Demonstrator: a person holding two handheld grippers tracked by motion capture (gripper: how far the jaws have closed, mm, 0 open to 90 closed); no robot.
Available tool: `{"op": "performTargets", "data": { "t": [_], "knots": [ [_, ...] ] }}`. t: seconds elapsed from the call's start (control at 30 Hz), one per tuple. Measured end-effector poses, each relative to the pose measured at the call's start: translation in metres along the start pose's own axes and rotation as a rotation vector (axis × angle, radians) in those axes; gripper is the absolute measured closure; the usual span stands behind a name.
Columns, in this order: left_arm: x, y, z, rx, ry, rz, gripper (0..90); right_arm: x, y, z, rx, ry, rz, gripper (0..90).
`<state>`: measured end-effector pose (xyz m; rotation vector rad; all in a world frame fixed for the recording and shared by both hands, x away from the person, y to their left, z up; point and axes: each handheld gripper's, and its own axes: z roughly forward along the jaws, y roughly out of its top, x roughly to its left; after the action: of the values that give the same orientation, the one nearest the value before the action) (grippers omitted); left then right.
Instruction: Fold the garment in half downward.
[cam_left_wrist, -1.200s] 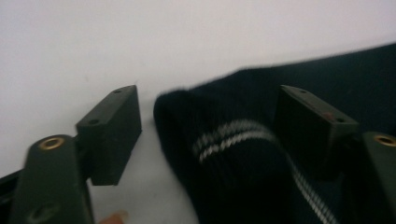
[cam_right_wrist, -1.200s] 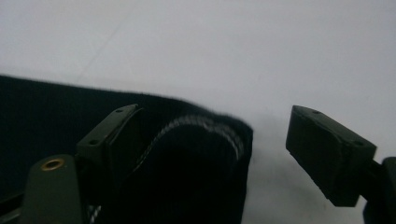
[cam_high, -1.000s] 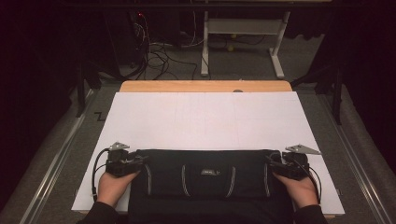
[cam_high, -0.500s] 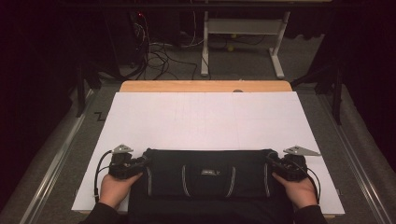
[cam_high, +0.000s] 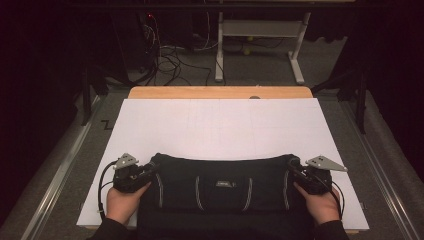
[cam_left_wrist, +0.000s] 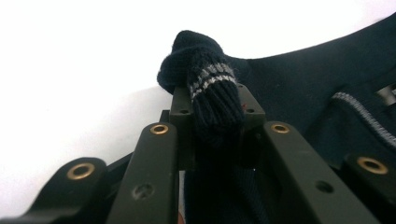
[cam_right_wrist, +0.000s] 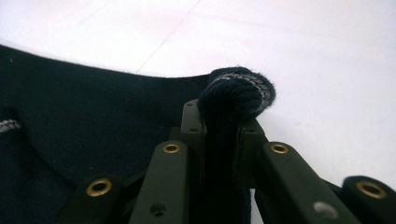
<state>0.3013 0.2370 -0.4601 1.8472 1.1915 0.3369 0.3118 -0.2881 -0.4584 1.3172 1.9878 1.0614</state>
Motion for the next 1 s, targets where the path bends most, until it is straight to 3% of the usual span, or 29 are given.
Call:
{"op": "performTargets", "data": {
  "t": [0.1,0.27,0.5,0.6,0.77,1.0],
  "knots": [
    [-0.001,0.006,0.000,-0.002,0.015,0.025,72.1,0.000,0.008,-0.003,-0.028,-0.011,-0.010,79.0],
    [0.005,0.022,0.006,-0.008,0.029,0.025,72.1,0.001,0.028,-0.006,-0.086,-0.014,-0.024,79.0],
    [0.014,0.051,0.017,-0.030,0.069,0.042,72.0,-0.001,0.047,0.005,-0.096,-0.039,-0.046,79.1],
    [0.021,0.060,0.024,-0.041,0.087,0.018,72.1,-0.008,0.057,0.015,-0.103,-0.029,-0.015,79.1],
    [0.030,0.068,0.032,-0.052,0.111,-0.025,72.1,-0.012,0.068,0.022,-0.115,-0.034,-0.004,79.0],
    [0.037,0.089,0.037,-0.037,0.180,0.008,72.2,-0.016,0.089,0.034,-0.102,-0.044,-0.024,79.0]
  ]
}}
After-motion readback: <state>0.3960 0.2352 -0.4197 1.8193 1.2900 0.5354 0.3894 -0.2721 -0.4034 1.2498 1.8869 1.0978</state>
